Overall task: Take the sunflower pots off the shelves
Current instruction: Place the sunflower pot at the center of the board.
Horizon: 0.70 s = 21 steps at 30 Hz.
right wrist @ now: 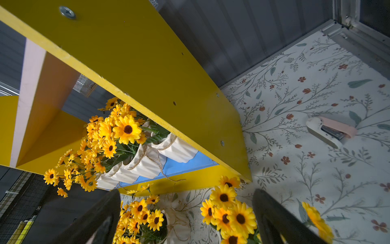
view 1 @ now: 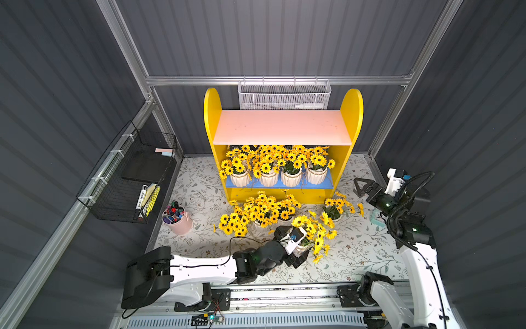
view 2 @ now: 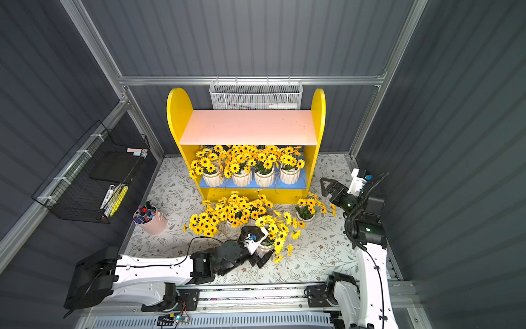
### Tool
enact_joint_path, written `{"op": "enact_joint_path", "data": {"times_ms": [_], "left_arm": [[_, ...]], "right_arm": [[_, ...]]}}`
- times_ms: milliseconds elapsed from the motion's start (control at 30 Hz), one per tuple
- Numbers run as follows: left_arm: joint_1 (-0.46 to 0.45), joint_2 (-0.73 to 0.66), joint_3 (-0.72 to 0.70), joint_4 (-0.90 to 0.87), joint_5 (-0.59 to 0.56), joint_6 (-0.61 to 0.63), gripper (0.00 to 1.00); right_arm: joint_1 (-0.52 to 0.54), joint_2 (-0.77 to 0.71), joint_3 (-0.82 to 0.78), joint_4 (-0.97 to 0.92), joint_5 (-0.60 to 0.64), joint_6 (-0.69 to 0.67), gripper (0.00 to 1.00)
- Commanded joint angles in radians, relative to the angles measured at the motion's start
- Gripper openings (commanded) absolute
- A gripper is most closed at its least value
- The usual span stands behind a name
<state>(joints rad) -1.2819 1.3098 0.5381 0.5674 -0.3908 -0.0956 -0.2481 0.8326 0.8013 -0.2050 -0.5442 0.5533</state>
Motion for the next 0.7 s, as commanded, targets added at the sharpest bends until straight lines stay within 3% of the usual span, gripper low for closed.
{"op": "enact_joint_path", "data": {"times_ms": [0, 233, 467, 667], "left_arm": [[0.001, 0.053, -0.032, 0.304, -0.056, -0.02, 0.0], [0.001, 0.33, -0.009, 0.581, -0.008, 0.044, 0.0], [0.001, 0.611, 0.027, 0.863, -0.037, 0.077, 0.0], [0.006, 0.774, 0.105, 0.97, -0.04, 0.087, 0.0]], "right_arm": [[-0.002, -0.01, 0.006, 0.015, -0.013, 0.005, 0.99], [-0.001, -0.015, 0.019, -0.001, -0.01, 0.003, 0.99], [-0.001, -0.023, 0.002, -0.005, -0.005, 0.0, 0.99], [0.0, -0.018, -0.007, 0.011, -0.009, 0.004, 0.99]]}}
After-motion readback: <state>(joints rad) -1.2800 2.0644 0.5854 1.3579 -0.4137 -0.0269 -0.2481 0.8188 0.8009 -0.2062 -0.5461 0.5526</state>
